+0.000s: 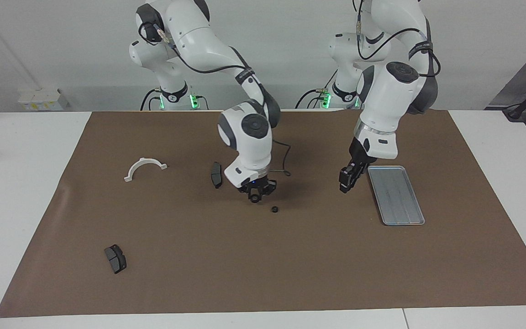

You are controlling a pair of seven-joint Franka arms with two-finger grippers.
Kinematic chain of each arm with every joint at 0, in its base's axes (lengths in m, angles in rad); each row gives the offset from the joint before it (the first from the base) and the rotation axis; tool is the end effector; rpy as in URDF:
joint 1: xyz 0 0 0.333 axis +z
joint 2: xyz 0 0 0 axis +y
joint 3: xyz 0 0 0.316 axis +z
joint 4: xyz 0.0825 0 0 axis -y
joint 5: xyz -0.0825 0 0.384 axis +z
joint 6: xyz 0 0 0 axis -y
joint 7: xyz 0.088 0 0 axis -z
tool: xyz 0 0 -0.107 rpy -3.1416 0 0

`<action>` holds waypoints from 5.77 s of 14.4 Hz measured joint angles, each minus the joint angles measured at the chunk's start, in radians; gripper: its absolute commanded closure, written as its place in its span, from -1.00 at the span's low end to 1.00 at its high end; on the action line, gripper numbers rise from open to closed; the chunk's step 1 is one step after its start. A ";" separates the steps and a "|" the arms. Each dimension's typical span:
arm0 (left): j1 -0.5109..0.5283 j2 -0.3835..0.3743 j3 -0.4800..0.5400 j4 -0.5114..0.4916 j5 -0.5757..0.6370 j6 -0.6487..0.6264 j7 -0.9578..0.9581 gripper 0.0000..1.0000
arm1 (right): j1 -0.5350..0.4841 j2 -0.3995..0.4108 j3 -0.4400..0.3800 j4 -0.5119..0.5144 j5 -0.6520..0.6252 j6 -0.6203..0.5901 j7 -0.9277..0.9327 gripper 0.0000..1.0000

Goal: Place bearing gear from tray to pile

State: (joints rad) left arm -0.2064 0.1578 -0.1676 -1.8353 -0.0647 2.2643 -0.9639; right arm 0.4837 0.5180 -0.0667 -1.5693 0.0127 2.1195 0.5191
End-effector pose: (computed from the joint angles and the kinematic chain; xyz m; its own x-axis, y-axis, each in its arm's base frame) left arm 0.5861 -0.2266 0.4719 0.7985 0.5963 0.0826 0.5584 -0.7849 0.2684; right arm 0.6318 0.2876 0.3453 0.9943 -0.0990 0.0398 -0.0992 -0.9951 0.0025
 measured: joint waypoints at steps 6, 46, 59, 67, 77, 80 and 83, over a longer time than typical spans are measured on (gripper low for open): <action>-0.235 0.052 -0.001 -0.089 -0.001 0.113 -0.275 0.90 | -0.315 -0.037 0.004 -0.027 0.001 -0.041 -0.421 0.73; 0.266 -0.168 0.051 0.102 0.066 -0.506 1.021 -1.00 | 0.204 -0.011 0.023 -0.203 0.001 0.271 0.219 0.36; 0.141 -0.218 0.178 0.130 0.066 -0.615 1.095 -1.00 | 0.001 -0.033 0.003 -0.142 -0.002 0.210 0.031 0.83; 0.143 -0.221 0.184 0.166 0.062 -0.630 1.100 -1.00 | -0.342 -0.053 0.003 -0.139 -0.002 0.174 -0.395 0.83; 0.152 -0.220 0.179 0.162 0.061 -0.636 1.111 -1.00 | -0.482 -0.050 0.003 -0.156 -0.003 0.179 -0.530 0.10; 0.162 -0.220 0.182 0.162 0.061 -0.637 1.111 -1.00 | -0.503 -0.050 0.004 -0.179 -0.003 0.202 -0.539 -0.81; 0.163 -0.220 0.183 0.162 0.061 -0.637 1.111 -1.00 | -0.484 -0.052 0.014 -0.181 -0.003 0.205 -0.538 -0.86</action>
State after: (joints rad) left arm -0.0430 -0.0625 0.0158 -1.6731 -0.0042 1.6273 0.1469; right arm -0.0005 0.4660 -0.0524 -1.7503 0.0100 2.3242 -0.0193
